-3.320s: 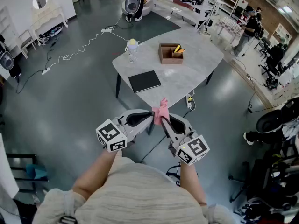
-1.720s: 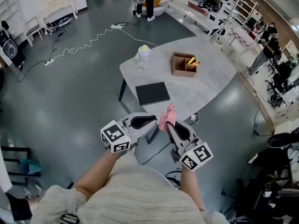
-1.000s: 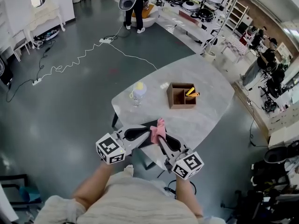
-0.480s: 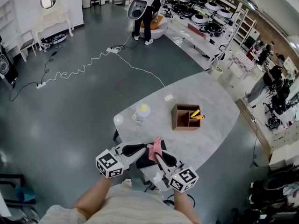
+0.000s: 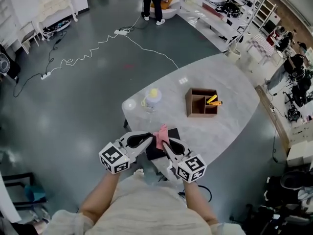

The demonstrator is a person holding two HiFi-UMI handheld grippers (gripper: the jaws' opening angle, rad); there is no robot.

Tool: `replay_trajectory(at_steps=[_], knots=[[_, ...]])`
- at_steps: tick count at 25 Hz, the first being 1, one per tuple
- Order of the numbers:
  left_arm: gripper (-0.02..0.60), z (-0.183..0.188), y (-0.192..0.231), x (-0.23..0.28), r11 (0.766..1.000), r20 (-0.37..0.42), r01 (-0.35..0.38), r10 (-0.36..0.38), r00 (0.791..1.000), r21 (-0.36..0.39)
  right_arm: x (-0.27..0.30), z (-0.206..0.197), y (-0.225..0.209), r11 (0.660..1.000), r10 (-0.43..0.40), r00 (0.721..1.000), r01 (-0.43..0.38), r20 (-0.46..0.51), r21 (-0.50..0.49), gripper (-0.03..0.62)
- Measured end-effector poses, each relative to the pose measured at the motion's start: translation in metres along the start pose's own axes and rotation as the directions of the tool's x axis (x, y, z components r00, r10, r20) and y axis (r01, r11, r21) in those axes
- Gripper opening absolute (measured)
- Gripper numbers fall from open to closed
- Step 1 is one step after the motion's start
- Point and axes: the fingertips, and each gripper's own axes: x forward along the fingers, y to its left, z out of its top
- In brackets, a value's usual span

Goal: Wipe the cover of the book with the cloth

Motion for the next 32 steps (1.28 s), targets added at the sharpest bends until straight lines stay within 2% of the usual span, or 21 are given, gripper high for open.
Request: replay_trajectory(at_steps=[9, 17, 21, 32], knots=[[0.046, -0.019, 0.019, -0.030, 0.997, -0.050, -0.079, 0.078, 0.996, -0.018, 0.051, -0.073, 0.008, 0.999, 0.012, 0.979, -0.005, -0.202, 0.035, 0.055], [0.046, -0.034, 0.017, -0.032, 0.996, -0.087, -0.083, 0.080, 0.993, -0.035, 0.085, -0.138, 0.002, 0.994, 0.019, 0.928, 0.023, -0.372, 0.106, 0.055], [0.046, -0.039, 0.017, -0.029, 0.996, -0.103, -0.084, 0.079, 0.992, -0.039, 0.096, -0.159, 0.002, 0.989, 0.048, 0.909, 0.015, -0.413, 0.149, 0.055], [0.046, -0.047, 0.018, -0.021, 0.995, -0.143, -0.084, 0.077, 0.987, -0.045, 0.110, -0.197, -0.012, 0.982, 0.117, 0.872, -0.030, -0.475, 0.187, 0.055]])
